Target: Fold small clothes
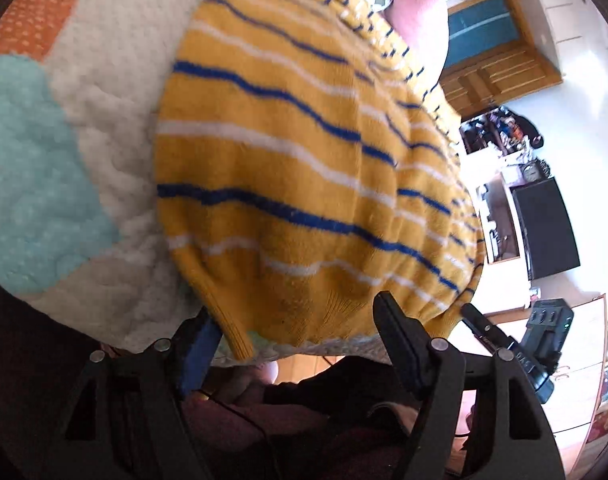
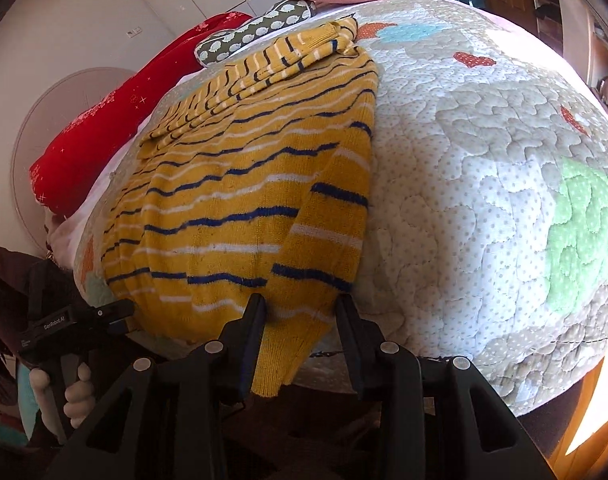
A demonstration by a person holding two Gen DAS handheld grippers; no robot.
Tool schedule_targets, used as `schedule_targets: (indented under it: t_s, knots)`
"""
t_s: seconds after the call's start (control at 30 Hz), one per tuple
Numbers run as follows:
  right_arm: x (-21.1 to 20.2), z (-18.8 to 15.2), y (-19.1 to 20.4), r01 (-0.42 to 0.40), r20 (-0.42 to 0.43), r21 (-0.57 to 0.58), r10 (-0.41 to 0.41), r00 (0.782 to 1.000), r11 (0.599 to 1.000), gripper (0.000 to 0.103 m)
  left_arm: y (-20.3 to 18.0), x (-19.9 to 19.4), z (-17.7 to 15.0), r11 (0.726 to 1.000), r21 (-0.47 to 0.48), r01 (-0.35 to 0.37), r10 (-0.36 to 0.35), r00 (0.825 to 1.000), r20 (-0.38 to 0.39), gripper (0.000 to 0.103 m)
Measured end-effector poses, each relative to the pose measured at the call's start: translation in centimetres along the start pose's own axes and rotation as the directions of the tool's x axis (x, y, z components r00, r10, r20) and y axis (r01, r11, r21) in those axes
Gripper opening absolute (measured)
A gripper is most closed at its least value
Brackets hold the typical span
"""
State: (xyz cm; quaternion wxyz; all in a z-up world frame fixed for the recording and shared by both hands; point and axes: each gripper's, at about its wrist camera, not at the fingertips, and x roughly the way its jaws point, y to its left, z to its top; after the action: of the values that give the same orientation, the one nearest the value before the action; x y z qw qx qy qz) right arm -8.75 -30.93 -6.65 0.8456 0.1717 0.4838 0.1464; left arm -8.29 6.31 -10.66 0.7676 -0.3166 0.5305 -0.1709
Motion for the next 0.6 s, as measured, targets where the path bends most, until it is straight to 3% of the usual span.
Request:
schedule_targets:
  t_s: [0.03,0.13,0.27,0.43,0.6]
  knots:
    - [0.1,0.0,0.2,-0.001,-0.003,-0.006,0.001,1.0,1.0,0.047,0.2,-0.6,-0.1,1.0,-0.008,0.002,-0.002,1.0,0.022,0.073]
    - [0.2,-0.1,0.3,0.005,-0.008,-0.011,-0.005,1.0,1.0,0.048,0.8,-2.9,-0.1,1.0,-0.031,0.001,0.002,0.996,0.095,0.073]
    - [0.3,-0.1,-0.1,0.005,-0.009,0.018,-0.005,1.0,1.0,0.048,0.6,-5.3,0.6,0.996,-0.009,-0.092,0.092,0.982,0.167,0.073]
    - [0.6,0.0,-0.7,-0.021,-0.015,0.053,0.022,1.0,0.998,0.048,0.3,-3.7,2.8,0.993,0.059,-0.099,0.093,0.991,0.093,0.073]
    - [0.9,0.2,0.0,-0.015,-0.022,0.026,0.016,1.0,1.0,0.055,-0.8,-0.7,3.4,0.982,0.13,-0.136,0.132,0.99,0.044,0.073]
